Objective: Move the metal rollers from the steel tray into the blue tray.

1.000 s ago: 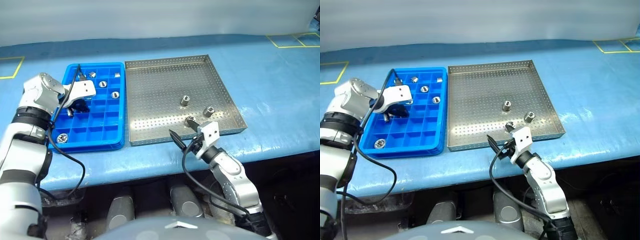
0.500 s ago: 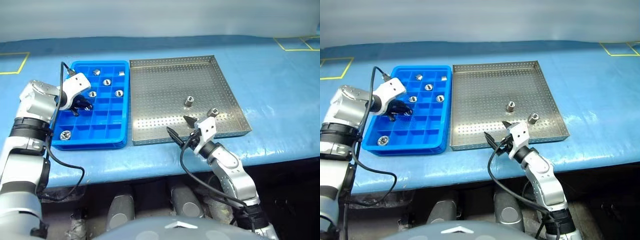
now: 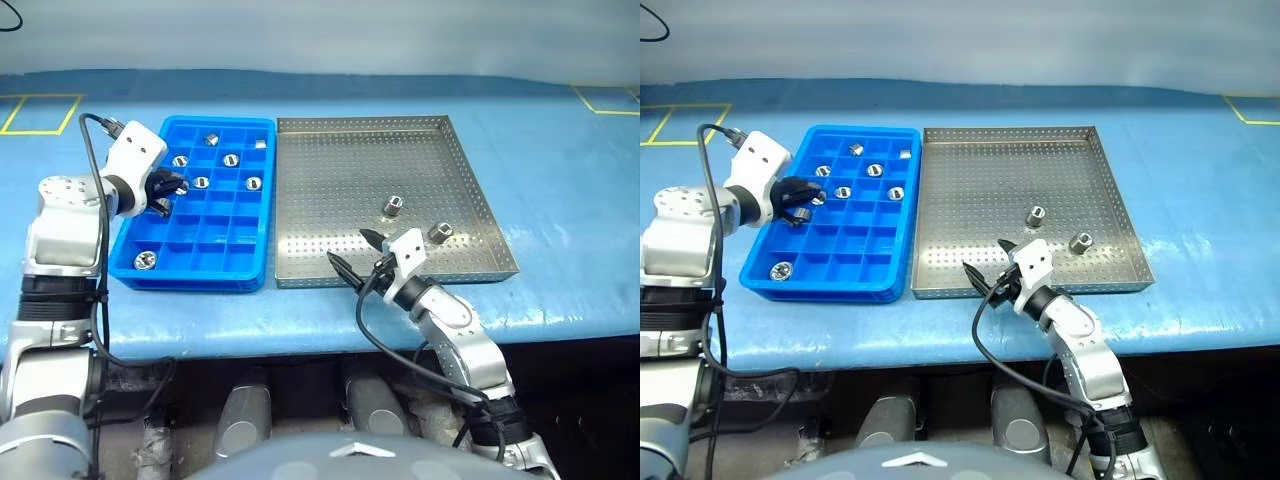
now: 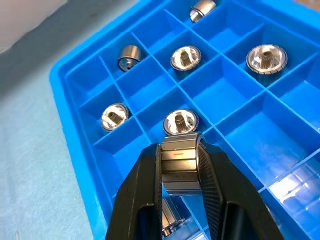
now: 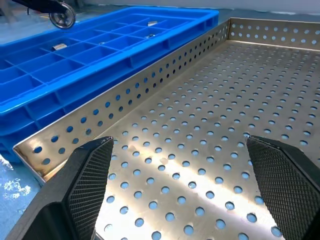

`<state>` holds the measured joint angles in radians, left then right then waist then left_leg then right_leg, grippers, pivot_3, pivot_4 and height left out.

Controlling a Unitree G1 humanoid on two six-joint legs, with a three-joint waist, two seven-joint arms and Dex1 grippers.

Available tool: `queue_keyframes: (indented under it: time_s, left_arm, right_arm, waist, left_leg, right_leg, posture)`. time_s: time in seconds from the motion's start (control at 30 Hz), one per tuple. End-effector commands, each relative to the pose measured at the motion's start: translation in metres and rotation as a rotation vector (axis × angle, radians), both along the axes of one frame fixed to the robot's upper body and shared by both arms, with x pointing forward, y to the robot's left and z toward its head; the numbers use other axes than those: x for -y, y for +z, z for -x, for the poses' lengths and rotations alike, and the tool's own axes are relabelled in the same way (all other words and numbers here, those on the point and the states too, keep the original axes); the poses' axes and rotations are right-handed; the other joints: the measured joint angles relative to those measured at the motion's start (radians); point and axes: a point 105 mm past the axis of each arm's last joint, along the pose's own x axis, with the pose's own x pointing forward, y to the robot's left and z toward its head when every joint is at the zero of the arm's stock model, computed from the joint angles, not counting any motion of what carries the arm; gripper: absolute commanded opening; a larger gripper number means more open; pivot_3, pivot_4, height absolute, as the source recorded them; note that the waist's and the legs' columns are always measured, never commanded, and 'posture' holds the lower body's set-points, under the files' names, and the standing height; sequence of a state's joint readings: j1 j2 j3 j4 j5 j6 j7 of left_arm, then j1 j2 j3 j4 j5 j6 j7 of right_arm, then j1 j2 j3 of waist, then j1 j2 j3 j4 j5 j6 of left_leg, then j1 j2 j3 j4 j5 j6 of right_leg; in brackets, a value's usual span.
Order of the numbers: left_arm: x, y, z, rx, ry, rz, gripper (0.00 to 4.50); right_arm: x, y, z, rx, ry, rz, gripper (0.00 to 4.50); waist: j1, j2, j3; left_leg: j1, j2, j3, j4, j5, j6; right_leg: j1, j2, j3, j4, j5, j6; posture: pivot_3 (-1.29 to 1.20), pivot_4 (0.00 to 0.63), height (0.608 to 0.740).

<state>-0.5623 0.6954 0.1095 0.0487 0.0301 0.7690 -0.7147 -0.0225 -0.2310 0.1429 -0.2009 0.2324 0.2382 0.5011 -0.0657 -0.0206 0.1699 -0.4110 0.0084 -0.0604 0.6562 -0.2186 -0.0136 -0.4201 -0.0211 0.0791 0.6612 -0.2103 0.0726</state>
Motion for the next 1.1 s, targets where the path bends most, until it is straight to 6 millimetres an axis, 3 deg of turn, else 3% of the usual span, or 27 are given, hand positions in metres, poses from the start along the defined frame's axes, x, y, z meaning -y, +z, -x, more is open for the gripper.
queue_keyframes:
  time_s: [0.03,0.17,0.27,0.47,0.6,0.87,1.0,1.1]
  left_arm:
    - [0.001,0.035,0.002,0.157,0.037,0.066,0.74]
    - [0.008,0.054,0.003,0.27,0.049,0.149,0.74]
    - [0.015,0.056,0.004,0.293,0.047,0.213,0.74]
    - [0.05,0.043,0.009,0.314,-0.019,0.405,0.74]
    - [0.07,0.027,0.014,0.252,-0.042,0.545,0.74]
    - [0.086,0.02,0.023,0.203,-0.059,0.721,0.74]
    - [0.102,0.013,0.034,0.118,-0.128,0.814,0.74]
    - [0.108,0.006,0.039,0.078,-0.138,0.879,0.74]
  right_arm:
    - [-0.004,0.014,-0.005,0.064,0.018,-0.019,4.5]
    - [-0.012,0.021,-0.008,0.086,0.04,-0.043,4.5]
    - [-0.021,0.027,-0.01,0.106,0.058,-0.064,4.5]
    - [-0.05,0.052,-0.018,0.169,0.122,-0.126,4.5]
    - [-0.065,0.059,-0.024,0.18,0.153,-0.111,4.5]
    - [-0.082,0.058,-0.033,0.18,0.184,-0.032,4.5]
    - [-0.086,0.053,-0.038,0.226,0.198,0.096,4.5]
    - [-0.088,0.055,-0.037,0.23,0.205,0.077,4.5]
  waist:
    - [0.006,0.0,0.0]
    - [0.012,0.0,0.0]
    - [0.015,0.0,0.0]
    - [0.015,0.0,0.0]
    - [0.016,0.0,0.0]
    - [0.02,0.0,0.0]
    - [0.021,0.0,0.0]
    - [0.024,0.0,0.0]
  left_leg:
    - [0.0,0.0,0.0,0.0,0.0,0.0]
    - [0.0,0.0,-0.001,0.0,0.0,0.0]
    - [0.0,0.0,-0.001,0.0,0.0,0.0]
    - [0.002,-0.001,-0.001,0.0,0.0,-0.001]
    - [0.002,-0.001,-0.002,0.0,0.001,-0.002]
    - [0.002,-0.001,-0.004,0.0,0.001,-0.002]
    - [0.002,-0.001,-0.004,0.0,0.001,-0.002]
    - [0.002,-0.002,-0.004,0.0,0.001,-0.002]
  right_leg:
    - [0.0,0.0,0.0,0.0,0.0,0.0]
    - [0.001,-0.001,-0.001,-0.001,0.0,0.0]
    - [0.002,-0.001,-0.001,-0.001,0.0,0.0]
    - [0.004,-0.001,-0.002,-0.001,0.0,0.0]
    - [0.004,-0.001,-0.003,-0.001,0.001,0.0]
    - [0.004,-0.001,-0.004,-0.002,0.001,-0.001]
    - [0.004,-0.002,-0.004,-0.002,0.001,-0.001]
    - [0.004,-0.002,-0.005,-0.002,0.0,-0.001]
  posture:
    - [0.02,0.15,0.74]
    - [0.02,0.15,0.74]
    - [0.02,0.15,0.74]
    - [0.01,0.15,0.74]
    - [0.02,0.15,0.74]
    - [0.03,0.15,0.74]
    - [0.03,0.15,0.74]
    - [0.03,0.15,0.74]
